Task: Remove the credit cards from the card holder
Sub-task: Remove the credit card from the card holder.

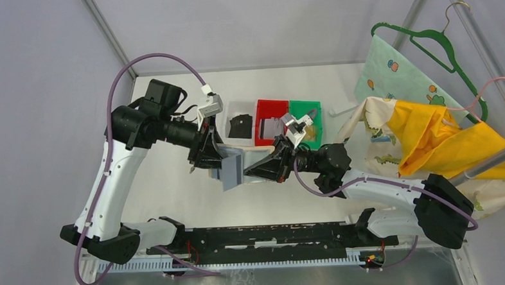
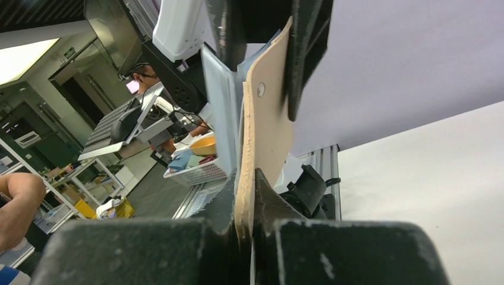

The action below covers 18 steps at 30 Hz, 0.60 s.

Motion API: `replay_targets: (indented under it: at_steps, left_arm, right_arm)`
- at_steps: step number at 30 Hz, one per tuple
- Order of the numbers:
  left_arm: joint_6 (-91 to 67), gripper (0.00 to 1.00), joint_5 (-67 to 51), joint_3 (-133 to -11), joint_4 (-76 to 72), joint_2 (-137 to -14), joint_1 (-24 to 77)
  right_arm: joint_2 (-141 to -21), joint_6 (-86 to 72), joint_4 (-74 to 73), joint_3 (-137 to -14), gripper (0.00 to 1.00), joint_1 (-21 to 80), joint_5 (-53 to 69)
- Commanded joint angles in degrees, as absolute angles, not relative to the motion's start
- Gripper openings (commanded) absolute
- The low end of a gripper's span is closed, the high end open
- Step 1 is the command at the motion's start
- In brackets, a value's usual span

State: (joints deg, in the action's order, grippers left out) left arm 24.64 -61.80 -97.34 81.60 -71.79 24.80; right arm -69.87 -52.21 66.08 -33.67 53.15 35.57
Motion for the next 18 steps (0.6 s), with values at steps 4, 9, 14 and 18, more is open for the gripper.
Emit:
replay_targets:
  at_steps: [4,9,14,18]
  left_arm:
    - [28.05,0.50,-66.40,-98.35,83.60,-71.63,24.96]
    - [27.97,0.47,-67.17,-97.65,83.58,-71.63,25.02]
    - [28.07,0.35,-67.88,-96.39,83.94,-71.78,24.98]
    - [24.52,0.03,-60.08,-96.79,80.22,-71.76,25.00]
  right_arm:
    - [-71.29,-54.13,71.42,-37.67,0.06,52.96,33.88]
    - [-73.63,-58.01,77.21,-38.51,0.07,52.99,33.83]
    - [-76.22,-61.20,81.62,-39.38,0.23,52.90,33.95]
    - [-74.96,-58.47,76.56,-37.72,0.55,51.97,31.99]
